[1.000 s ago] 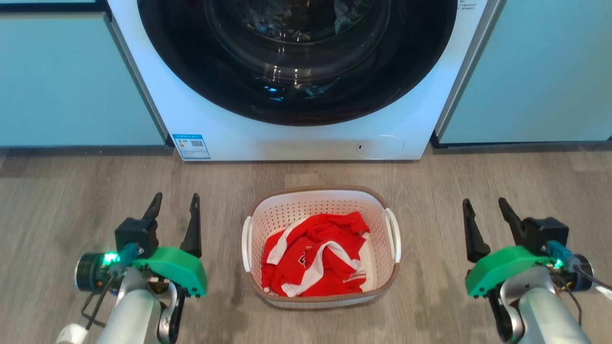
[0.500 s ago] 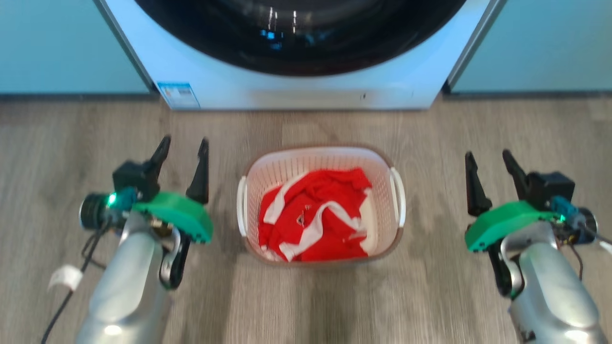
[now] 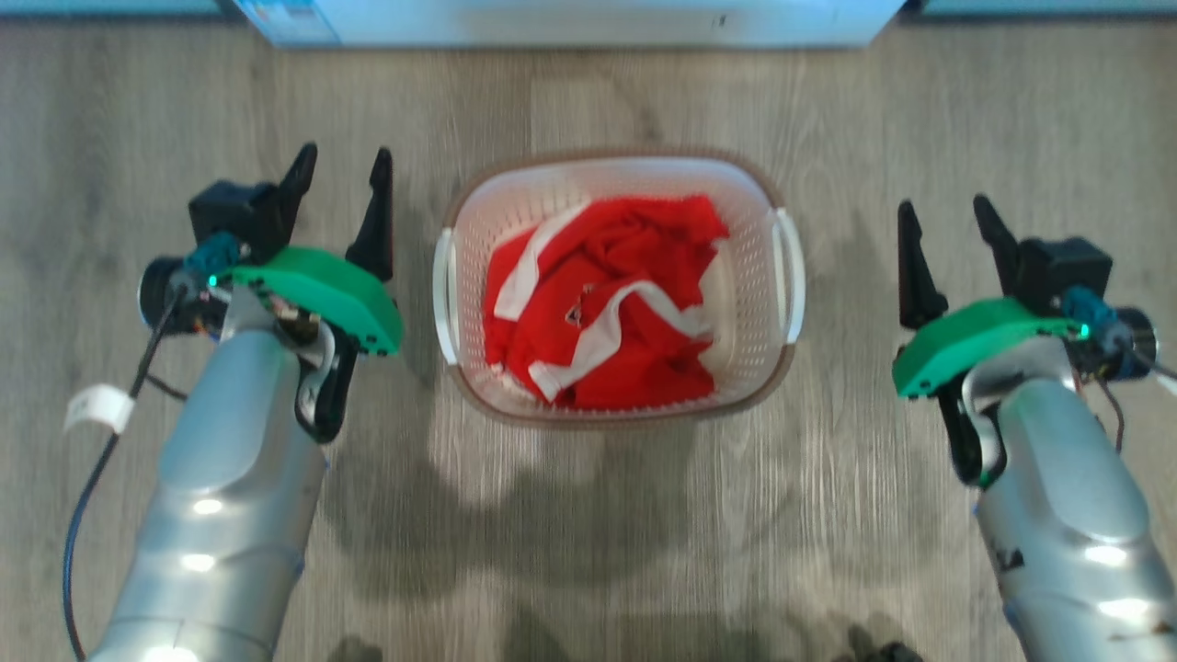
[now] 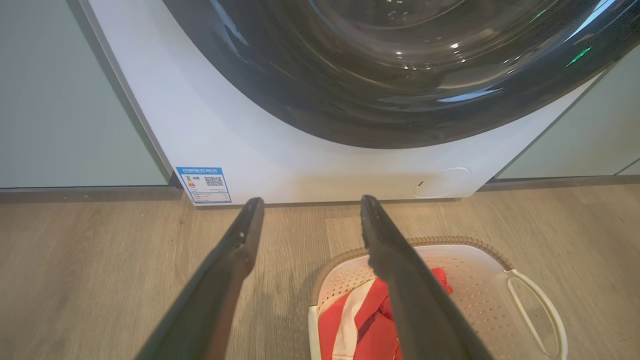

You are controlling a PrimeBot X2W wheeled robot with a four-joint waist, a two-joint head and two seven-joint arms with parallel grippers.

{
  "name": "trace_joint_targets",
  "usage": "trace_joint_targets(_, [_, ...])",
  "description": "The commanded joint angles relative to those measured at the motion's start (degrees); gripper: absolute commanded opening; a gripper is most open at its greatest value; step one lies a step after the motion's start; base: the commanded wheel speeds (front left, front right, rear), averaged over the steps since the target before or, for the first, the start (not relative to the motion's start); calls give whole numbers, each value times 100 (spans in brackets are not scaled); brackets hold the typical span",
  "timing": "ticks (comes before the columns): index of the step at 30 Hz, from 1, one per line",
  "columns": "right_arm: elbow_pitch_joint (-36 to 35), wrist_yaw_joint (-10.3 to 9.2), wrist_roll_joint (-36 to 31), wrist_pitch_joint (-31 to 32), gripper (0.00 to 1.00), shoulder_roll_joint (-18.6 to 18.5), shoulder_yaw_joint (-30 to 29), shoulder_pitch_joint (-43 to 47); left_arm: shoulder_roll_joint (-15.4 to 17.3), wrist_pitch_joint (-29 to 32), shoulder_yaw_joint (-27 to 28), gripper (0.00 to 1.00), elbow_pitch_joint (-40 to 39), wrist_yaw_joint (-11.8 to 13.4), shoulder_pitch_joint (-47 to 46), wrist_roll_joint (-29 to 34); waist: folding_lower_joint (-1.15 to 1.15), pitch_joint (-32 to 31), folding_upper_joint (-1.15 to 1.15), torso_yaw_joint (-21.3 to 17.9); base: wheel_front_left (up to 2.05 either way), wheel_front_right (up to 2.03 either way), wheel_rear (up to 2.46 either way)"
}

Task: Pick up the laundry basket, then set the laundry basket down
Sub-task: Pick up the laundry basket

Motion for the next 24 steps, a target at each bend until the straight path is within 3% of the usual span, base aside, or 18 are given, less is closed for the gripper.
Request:
trace_joint_targets(1, [-96, -9, -51, -70, 100, 74, 118, -101, 97, -56, 149, 100, -79, -46, -166, 16, -1, 343, 0, 22, 0, 0, 0])
trace_joint_targets(13, [392, -9, -127, -70, 100, 203, 297, -819, 56, -57, -9, 100, 676, -170, -800, -20, -1, 1260, 0, -17, 0, 0, 0])
trace_joint_targets(24, [824, -9, -120, -70, 100, 252, 420, -1249, 217, -57, -764, 100, 1368, -174, -1269, -763, -1, 1844, 0, -149, 0, 0, 0])
